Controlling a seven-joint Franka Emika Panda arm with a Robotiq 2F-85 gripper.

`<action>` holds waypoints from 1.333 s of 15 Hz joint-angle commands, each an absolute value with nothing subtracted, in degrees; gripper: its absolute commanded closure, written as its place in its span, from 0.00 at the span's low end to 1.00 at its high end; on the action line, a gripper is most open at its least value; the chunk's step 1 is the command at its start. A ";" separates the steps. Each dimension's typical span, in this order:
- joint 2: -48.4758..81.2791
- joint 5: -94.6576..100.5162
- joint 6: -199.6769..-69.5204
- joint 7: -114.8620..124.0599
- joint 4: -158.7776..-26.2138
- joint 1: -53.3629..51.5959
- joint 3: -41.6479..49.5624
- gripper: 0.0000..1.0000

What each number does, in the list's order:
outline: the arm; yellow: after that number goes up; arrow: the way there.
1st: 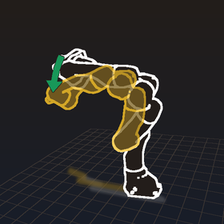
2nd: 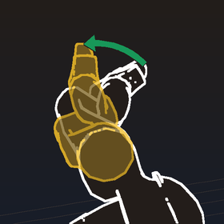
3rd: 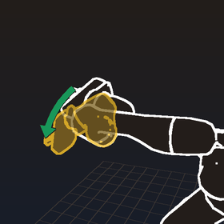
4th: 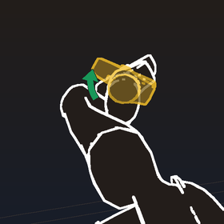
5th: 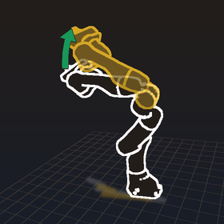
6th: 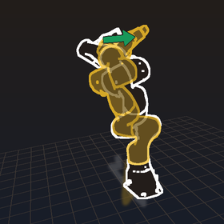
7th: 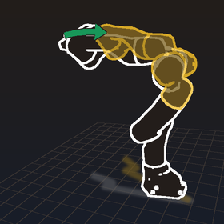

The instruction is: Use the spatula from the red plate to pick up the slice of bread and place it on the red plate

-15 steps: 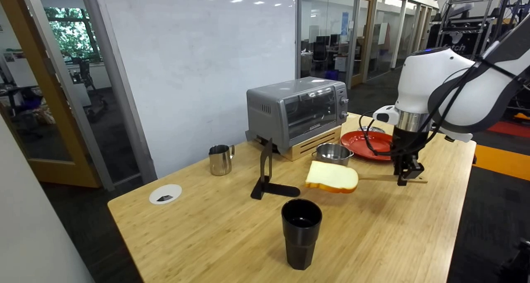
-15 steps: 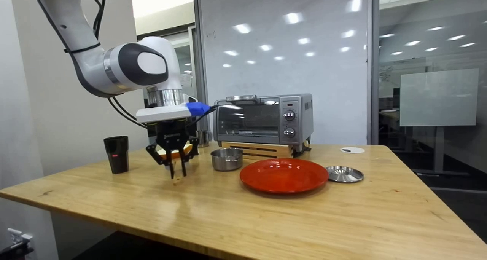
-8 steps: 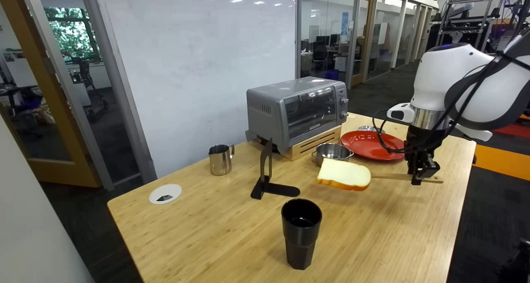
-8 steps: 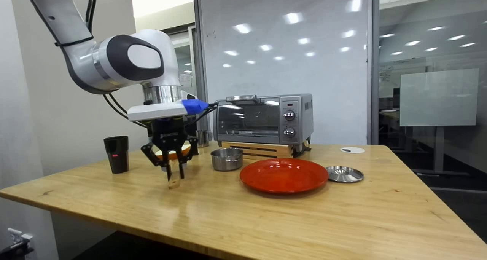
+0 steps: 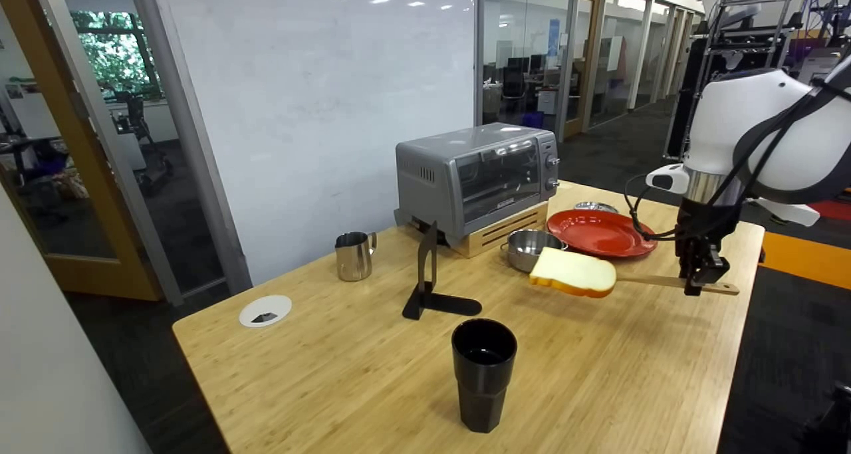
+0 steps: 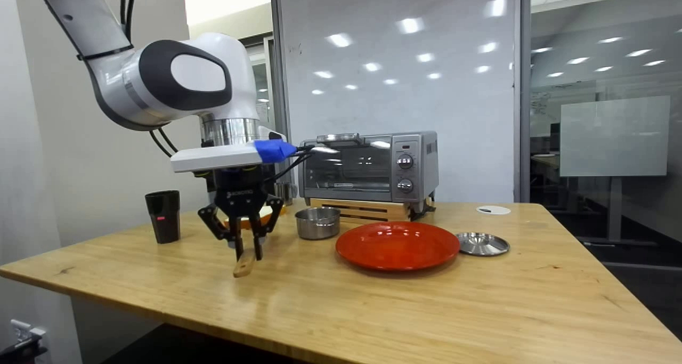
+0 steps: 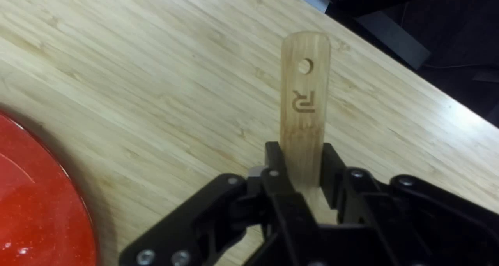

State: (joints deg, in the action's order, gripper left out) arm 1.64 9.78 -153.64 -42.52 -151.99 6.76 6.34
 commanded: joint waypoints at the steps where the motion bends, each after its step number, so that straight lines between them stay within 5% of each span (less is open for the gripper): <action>1: -0.49 7.94 -155.04 -44.16 -154.07 8.21 7.65 0.93; 20: -2.89 2.31 -155.14 -43.05 -155.67 12.43 15.58 0.93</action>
State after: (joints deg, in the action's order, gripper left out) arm -1.87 4.23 -153.73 -42.46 -154.46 10.90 14.93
